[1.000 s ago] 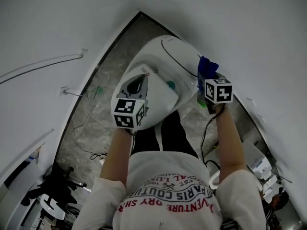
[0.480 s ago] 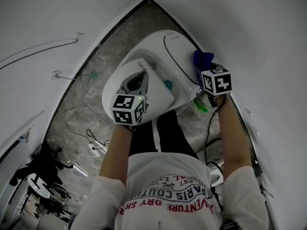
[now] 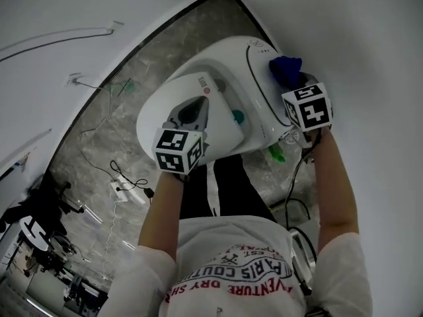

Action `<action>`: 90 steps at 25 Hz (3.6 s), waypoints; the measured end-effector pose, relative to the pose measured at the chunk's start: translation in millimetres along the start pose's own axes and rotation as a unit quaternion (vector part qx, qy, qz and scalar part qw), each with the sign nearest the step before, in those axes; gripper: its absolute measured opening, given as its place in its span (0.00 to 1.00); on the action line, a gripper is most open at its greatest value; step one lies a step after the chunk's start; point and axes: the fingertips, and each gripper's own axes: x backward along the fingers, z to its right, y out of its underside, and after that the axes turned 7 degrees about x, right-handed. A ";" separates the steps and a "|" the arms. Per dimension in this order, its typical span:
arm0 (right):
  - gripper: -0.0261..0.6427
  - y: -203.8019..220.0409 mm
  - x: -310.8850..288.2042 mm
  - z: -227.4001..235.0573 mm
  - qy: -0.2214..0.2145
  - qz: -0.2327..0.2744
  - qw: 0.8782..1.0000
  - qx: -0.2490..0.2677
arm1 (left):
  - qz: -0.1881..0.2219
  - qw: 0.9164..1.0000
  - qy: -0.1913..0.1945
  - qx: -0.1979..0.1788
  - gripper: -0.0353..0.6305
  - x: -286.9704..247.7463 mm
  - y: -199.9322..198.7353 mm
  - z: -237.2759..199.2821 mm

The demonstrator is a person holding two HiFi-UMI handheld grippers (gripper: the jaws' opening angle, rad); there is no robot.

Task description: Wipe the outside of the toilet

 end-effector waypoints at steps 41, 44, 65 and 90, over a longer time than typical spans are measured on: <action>0.15 -153.7 -239.9 -102.5 -0.156 -0.288 0.895 0.302 | 0.006 0.995 -0.031 0.096 0.06 0.4 58.2 -238.1; 0.15 -150.9 -263.0 -118.2 -0.156 -0.309 0.881 0.322 | 0.008 0.993 -0.038 0.109 0.06 9.7 72.2 -259.7; 0.15 -148.9 -378.5 -277.9 -0.205 -0.357 0.838 0.359 | 0.018 0.973 -0.075 0.217 0.06 78.9 165.3 -385.0; 0.15 -135.8 -380.5 -516.2 -0.292 -0.330 0.749 0.496 | 0.103 0.918 -0.169 0.345 0.06 183.5 318.6 -401.3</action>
